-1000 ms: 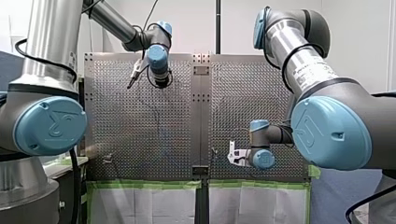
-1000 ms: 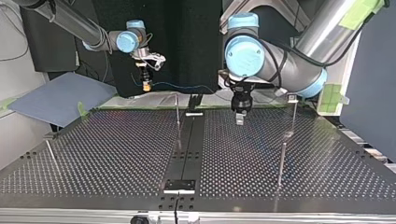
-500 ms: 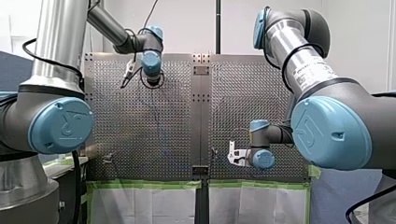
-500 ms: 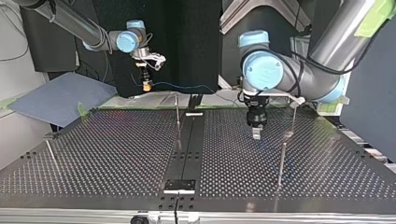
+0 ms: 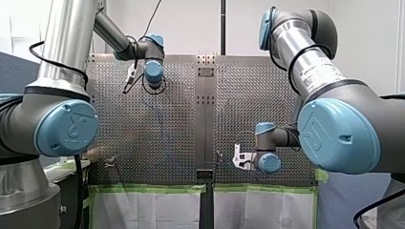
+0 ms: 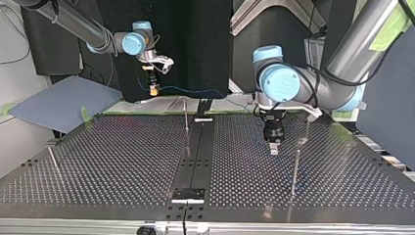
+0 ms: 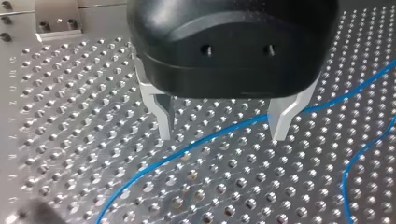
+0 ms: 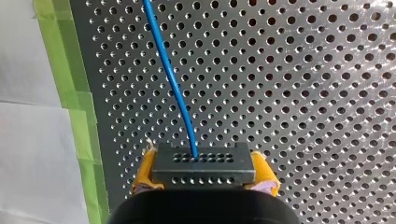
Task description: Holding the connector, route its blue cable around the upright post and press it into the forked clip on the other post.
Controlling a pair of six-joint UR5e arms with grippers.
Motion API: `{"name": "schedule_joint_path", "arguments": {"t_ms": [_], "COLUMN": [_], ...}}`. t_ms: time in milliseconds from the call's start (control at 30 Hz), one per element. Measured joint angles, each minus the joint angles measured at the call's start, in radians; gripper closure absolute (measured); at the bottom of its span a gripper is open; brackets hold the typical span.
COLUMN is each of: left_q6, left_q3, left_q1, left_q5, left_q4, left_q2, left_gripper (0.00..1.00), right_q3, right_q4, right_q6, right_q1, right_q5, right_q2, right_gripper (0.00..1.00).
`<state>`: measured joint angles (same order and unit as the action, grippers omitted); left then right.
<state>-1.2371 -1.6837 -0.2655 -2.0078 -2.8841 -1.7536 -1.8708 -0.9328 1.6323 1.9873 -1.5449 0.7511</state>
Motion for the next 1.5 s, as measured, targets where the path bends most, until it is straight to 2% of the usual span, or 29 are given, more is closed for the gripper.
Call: {"name": "schedule_joint_path", "arguments": {"t_ms": [333, 533, 800, 1167, 1500], "left_q6": [0.07, 0.091, 0.14, 0.133, 0.13], "left_q3": [0.0, 0.0, 0.0, -0.008, -0.071], "left_q1": [0.02, 0.02, 0.009, 0.016, 0.006], "left_q5": [0.008, 0.017, 0.008, -0.012, -0.02], "left_q4": [0.075, 0.128, 0.205, 0.301, 0.391], "left_q2": [-0.005, -0.01, -0.056, -0.063, -0.066], "left_gripper": [0.0, 0.0, 0.0, 0.0, 0.0], "right_q3": [0.0, 0.0, 0.0, 0.0, 0.0], "right_q4": [0.0, -0.001, 0.0, 0.001, 0.001], "right_q6": [0.0, 0.0, 0.0, 0.0, 0.0], "right_q1": [0.0, 0.0, 0.0, 0.0, 0.0], "right_q5": [-0.001, -0.001, -0.001, 0.0, 0.0], "right_q2": [0.0, 0.0, 0.0, 0.0, 0.0], "right_gripper": [1.0, 1.0, 1.0, 1.0, 1.0]}}
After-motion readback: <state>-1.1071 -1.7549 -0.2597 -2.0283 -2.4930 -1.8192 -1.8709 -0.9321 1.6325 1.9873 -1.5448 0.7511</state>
